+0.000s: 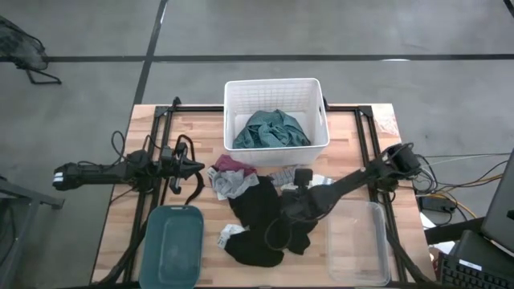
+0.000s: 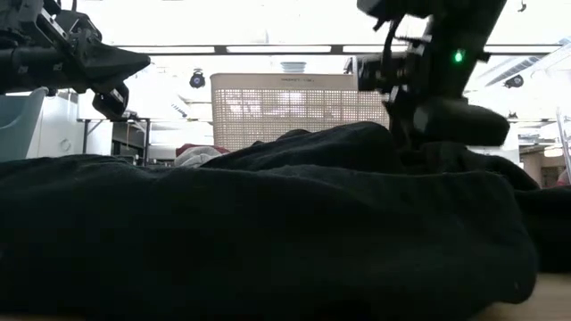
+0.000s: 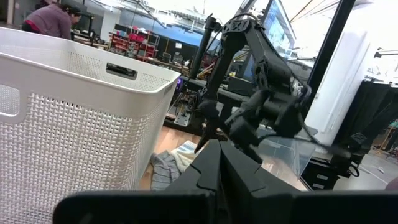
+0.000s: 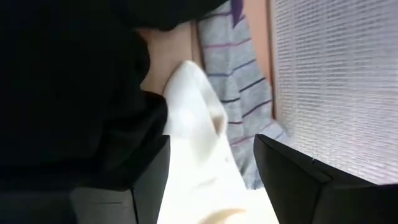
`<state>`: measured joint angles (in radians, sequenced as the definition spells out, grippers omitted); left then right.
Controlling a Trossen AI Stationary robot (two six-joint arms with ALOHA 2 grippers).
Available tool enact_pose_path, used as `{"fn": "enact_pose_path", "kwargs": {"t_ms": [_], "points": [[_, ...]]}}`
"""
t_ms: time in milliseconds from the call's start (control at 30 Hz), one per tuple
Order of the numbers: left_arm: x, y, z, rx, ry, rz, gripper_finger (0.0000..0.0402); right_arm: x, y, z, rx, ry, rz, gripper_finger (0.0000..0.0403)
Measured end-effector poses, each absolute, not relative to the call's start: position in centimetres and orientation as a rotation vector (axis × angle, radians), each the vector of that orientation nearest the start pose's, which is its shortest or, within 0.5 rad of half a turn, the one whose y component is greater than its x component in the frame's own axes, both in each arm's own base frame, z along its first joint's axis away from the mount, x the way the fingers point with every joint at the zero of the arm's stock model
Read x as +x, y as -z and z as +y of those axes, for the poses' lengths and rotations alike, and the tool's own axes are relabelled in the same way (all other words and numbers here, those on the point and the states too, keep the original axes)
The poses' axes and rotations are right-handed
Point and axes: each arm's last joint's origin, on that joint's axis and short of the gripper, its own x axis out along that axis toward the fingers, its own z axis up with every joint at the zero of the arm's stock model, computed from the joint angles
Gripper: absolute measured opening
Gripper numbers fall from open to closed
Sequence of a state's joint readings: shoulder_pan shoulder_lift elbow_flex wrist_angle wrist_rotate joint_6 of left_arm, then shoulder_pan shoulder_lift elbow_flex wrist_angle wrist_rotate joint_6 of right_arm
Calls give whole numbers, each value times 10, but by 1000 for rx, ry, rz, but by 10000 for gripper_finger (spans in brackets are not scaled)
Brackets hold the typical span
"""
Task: Pick & Place Cloths
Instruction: Put the white sock into the transparent container
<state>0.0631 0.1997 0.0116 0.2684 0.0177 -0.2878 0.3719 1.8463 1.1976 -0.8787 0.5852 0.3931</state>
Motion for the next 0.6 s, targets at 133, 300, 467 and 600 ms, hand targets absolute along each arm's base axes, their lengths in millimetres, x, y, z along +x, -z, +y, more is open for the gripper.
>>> {"fn": "enact_pose_path", "kwargs": {"t_ms": [133,300,467,600], "points": [[109,-177,6,-285,-34,-86,11,313,-151,101,-403,453,1309,226],[109,-177,6,-284,-34,-86,11,315,-138,95,-409,473,1350,238],[109,-177,6,-285,-34,-85,11,316,-125,93,-420,483,1381,243],[109,-177,6,-285,-34,-85,11,318,-119,92,-423,476,1400,227]]}}
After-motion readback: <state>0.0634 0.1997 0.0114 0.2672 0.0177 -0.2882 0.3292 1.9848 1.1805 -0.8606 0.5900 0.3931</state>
